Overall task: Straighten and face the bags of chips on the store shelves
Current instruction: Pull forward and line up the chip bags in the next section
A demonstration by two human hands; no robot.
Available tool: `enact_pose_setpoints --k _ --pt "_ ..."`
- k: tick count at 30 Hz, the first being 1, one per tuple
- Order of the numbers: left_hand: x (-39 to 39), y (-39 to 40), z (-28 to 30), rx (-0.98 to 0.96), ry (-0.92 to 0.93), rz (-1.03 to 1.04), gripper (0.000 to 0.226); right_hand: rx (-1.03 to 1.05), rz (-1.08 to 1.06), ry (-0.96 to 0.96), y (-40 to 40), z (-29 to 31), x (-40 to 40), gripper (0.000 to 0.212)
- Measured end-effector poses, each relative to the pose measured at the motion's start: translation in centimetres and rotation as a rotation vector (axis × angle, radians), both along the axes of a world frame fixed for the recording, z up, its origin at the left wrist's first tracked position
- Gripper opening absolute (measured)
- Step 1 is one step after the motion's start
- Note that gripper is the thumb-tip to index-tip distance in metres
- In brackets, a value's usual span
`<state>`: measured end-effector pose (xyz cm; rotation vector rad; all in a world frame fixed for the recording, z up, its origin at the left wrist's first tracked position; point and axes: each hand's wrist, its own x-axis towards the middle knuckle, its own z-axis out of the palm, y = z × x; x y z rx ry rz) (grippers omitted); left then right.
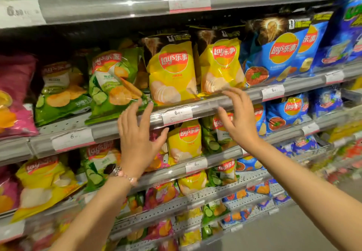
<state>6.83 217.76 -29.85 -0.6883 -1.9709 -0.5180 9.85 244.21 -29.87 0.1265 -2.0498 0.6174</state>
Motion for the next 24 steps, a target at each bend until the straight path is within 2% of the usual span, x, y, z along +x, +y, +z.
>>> enact_pose_setpoints --k 2,5,7,9,11,16,19,24 --pt "1.6 1.0 -2.2 -0.010 0.004 -0.067 0.053 -0.047 0.021 -0.039 0.0 -1.9 0.7 0.036" --pt "2.7 2.8 -6.1 -0.083 -0.088 -0.139 0.042 -0.146 0.050 -0.151 0.3 -4.5 1.3 0.038" --pt "2.3 4.0 -8.3 -0.152 -0.182 -0.114 0.044 -0.196 0.057 -0.242 0.8 -5.9 1.1 0.039" --pt "1.4 5.1 -9.9 -0.218 -0.330 -0.071 0.065 -0.222 0.033 -0.346 1.5 -7.1 0.6 0.046" --pt "0.4 6.2 -10.8 -0.312 -0.464 -0.001 0.090 -0.250 0.000 -0.458 2.2 -8.0 -0.1 0.064" --pt "-2.1 9.3 -12.1 -0.560 -0.646 0.228 0.133 -0.302 0.015 -0.591 3.6 -9.7 -1.8 0.088" --pt "-3.3 10.4 -13.1 -0.594 -0.703 0.307 0.146 -0.344 0.053 -0.582 4.7 -10.3 -3.1 0.098" --pt "-3.9 11.1 -13.3 -0.599 -0.751 0.372 0.148 -0.413 0.164 -0.578 6.6 -11.4 -5.1 0.109"
